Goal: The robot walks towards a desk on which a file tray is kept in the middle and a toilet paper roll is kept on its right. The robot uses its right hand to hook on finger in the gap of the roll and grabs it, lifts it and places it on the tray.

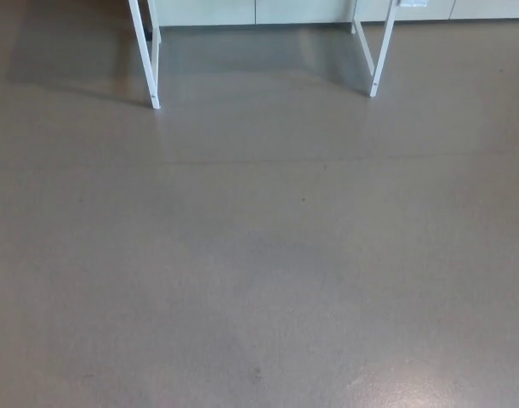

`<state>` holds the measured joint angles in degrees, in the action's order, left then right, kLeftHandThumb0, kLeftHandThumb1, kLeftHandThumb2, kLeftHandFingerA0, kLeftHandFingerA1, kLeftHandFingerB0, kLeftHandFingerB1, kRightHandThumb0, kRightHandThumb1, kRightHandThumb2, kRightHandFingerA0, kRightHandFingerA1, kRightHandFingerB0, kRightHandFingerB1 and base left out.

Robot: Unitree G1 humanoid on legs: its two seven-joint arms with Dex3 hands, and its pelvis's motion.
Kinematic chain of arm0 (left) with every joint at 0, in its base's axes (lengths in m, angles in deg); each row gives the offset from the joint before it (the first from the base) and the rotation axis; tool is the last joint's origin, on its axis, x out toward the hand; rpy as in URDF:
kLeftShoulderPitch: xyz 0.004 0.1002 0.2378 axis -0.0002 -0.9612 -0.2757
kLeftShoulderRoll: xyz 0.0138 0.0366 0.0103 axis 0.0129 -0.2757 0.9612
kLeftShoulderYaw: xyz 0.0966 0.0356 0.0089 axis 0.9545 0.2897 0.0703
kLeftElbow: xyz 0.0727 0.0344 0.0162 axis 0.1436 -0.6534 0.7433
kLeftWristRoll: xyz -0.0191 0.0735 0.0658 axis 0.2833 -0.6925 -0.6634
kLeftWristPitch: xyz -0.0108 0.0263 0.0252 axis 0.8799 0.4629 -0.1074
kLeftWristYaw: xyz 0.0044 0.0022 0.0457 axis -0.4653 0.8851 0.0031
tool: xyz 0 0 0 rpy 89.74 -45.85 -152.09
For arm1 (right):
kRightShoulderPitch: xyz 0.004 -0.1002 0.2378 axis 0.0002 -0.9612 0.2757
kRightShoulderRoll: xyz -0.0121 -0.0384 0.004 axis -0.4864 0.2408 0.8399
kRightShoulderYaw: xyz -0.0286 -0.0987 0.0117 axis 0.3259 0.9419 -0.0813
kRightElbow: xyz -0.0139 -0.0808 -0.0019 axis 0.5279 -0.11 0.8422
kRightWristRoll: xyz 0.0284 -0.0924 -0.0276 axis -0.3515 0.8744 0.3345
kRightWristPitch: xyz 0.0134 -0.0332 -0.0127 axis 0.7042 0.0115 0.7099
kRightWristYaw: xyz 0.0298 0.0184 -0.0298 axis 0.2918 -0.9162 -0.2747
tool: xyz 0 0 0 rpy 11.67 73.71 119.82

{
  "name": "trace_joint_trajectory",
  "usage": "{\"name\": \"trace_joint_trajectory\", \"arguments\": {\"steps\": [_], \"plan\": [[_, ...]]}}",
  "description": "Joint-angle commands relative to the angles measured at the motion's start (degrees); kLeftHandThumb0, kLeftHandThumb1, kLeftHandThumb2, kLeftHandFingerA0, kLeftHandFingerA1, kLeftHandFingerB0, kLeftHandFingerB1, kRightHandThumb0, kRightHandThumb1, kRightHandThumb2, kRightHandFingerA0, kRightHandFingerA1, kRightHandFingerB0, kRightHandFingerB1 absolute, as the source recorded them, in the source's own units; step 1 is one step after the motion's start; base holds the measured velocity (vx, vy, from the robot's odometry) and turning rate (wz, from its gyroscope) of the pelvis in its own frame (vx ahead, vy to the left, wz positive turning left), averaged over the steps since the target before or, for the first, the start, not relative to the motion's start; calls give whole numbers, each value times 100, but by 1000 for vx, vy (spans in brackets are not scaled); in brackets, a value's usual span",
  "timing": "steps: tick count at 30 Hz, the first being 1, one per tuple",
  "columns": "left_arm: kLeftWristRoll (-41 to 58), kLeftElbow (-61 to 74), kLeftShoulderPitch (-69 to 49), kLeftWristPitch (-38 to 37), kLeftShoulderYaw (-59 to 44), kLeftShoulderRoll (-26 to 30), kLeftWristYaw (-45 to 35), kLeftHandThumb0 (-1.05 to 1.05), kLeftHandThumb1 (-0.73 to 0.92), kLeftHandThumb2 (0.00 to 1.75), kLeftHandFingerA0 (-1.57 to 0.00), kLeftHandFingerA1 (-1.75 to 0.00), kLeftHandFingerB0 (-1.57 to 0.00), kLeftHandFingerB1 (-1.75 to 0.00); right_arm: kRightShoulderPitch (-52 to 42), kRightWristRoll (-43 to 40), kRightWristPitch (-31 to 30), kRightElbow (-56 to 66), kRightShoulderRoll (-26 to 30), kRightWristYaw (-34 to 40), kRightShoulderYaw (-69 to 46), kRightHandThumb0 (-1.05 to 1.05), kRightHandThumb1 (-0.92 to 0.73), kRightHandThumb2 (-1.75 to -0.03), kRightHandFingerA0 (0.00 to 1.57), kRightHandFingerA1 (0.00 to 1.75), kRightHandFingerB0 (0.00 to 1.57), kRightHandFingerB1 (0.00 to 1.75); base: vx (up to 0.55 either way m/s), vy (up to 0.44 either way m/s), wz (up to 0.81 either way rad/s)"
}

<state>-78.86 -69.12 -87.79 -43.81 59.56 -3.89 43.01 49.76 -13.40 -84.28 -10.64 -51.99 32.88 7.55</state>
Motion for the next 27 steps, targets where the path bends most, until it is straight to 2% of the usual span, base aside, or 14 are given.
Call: {"name": "trace_joint_trajectory", "arguments": {"steps": [1,3,4,6,7,9,13,14,18,19,20,24,25,27], "plan": [[37,-182,99,-226,-98,207,-233,-61,48,117,-6,-63,0,-61,-64,-307,500,-31,222,-614,-92,-60,-53,-69,4,43,0,9,0,0,0],[25,-184,132,-214,-106,239,-268,-61,48,117,-7,-63,-1,-61,3,-344,192,5,204,-598,-86,-62,-52,-69,6,44,0,4,4,16,16],[31,-156,143,-147,-114,230,-250,-61,51,119,-8,-64,0,-61,14,-289,282,-38,229,-611,-34,-65,-50,-76,9,44,0,8,5,30,20],[73,-168,152,-135,-175,220,-265,-63,51,119,-7,-64,0,-62,87,-308,364,-199,266,-742,-14,-66,-50,-75,9,44,0,4,4,22,-5],[57,-174,166,-106,-170,213,-235,-62,53,120,-8,-64,0,-62,37,-529,326,-107,182,-771,-199,-61,-49,-73,1,36,0,6,0,0,0],[-23,-201,168,-139,-116,225,-217,-62,52,119,-8,-63,0,-61,-13,-476,260,4,198,-745,-168,-64,-48,-75,1,39,0,8,104,106,-4],[-23,-161,207,-103,-121,249,-237,-62,53,119,-7,-63,0,-61,76,-109,714,-282,329,-688,207,-65,-58,-69,4,42,0,6,141,252,-18],[-24,-163,204,-115,-123,246,-222,-63,53,120,-7,-64,0,-62,158,-383,412,-318,269,-780,23,-67,-54,-76,2,39,0,1,185,512,-37],[5,-226,207,-182,-146,257,-268,-61,50,118,-6,-64,0,-61,73,-616,350,-148,204,-803,-127,-64,-49,-75,0,30,0,7,209,337,-4],[-16,-223,181,-241,-129,271,-300,-94,51,109,-20,-73,-7,-66,13,-608,292,-35,206,-807,-115,-64,-51,-76,0,33,0,3,222,126,1],[-17,-220,177,-236,-128,273,-304,-60,49,117,-7,-63,-1,-61,55,-421,178,-45,307,-818,48,-67,-52,-77,1,38,0,4,251,45,5],[-15,-264,171,-231,-140,245,-257,-61,50,118,-6,-64,0,-61,128,-441,467,-306,286,-773,43,-69,-51,-74,6,43,0,1,268,-26,12],[-28,-255,163,-217,-127,240,-244,-64,51,119,-6,-63,0,-61,69,-529,486,-220,264,-832,-19,-66,-52,-76,1,31,0,5,294,-132,13],[-65,-245,136,-231,-89,242,-228,-62,54,120,-6,-62,0,-61,46,-632,302,-123,229,-808,-111,-63,-51,-76,1,34,0,4,317,-168,17]]}}
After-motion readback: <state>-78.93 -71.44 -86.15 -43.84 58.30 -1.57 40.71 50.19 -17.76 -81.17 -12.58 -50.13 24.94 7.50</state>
